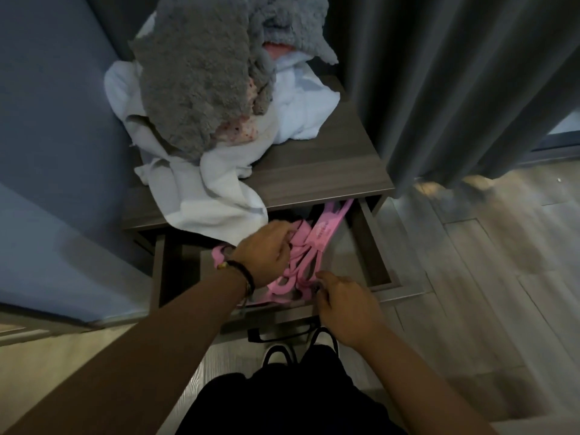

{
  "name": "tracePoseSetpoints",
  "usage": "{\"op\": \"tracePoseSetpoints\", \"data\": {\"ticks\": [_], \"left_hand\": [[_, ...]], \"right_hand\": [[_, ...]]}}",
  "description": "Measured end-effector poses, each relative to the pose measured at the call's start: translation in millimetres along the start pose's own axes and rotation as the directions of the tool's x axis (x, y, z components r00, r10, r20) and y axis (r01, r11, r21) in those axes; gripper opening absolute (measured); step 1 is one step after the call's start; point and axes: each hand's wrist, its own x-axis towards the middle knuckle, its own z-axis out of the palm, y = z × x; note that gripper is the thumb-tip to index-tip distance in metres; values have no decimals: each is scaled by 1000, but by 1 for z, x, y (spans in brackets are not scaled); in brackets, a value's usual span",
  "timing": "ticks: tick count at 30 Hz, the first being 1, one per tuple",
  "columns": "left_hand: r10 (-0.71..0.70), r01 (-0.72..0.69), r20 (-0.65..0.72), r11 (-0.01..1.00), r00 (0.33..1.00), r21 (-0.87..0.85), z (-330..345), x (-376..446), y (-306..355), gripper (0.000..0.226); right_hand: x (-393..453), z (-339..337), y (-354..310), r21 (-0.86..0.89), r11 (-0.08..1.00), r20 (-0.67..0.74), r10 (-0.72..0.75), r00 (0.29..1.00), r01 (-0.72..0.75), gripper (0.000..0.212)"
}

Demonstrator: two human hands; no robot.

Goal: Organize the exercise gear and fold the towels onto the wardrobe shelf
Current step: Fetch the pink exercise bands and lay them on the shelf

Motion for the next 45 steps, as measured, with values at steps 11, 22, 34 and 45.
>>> {"op": "tracePoseSetpoints", "data": {"ticks": [11, 22, 34, 45], "left_hand": [[-387, 345, 331, 921, 860, 180, 82, 39, 18, 68], [-377, 325, 165, 906, 911, 271, 48, 2, 24, 59], [-26, 18, -44, 985, 999, -171, -23, -60, 62, 54], [-414, 326, -18, 743, 910, -584, 17, -42, 16, 25]], "right_hand": [[-13, -4, 7, 149, 974, 168, 147, 975, -172, 48], [-17, -25, 22, 404, 881, 66, 241, 968, -247, 51], [7, -58, 14, -284, 922, -60, -291, 955, 264, 54], [5, -75, 46, -311, 946, -47, 81, 996, -92, 26]]}}
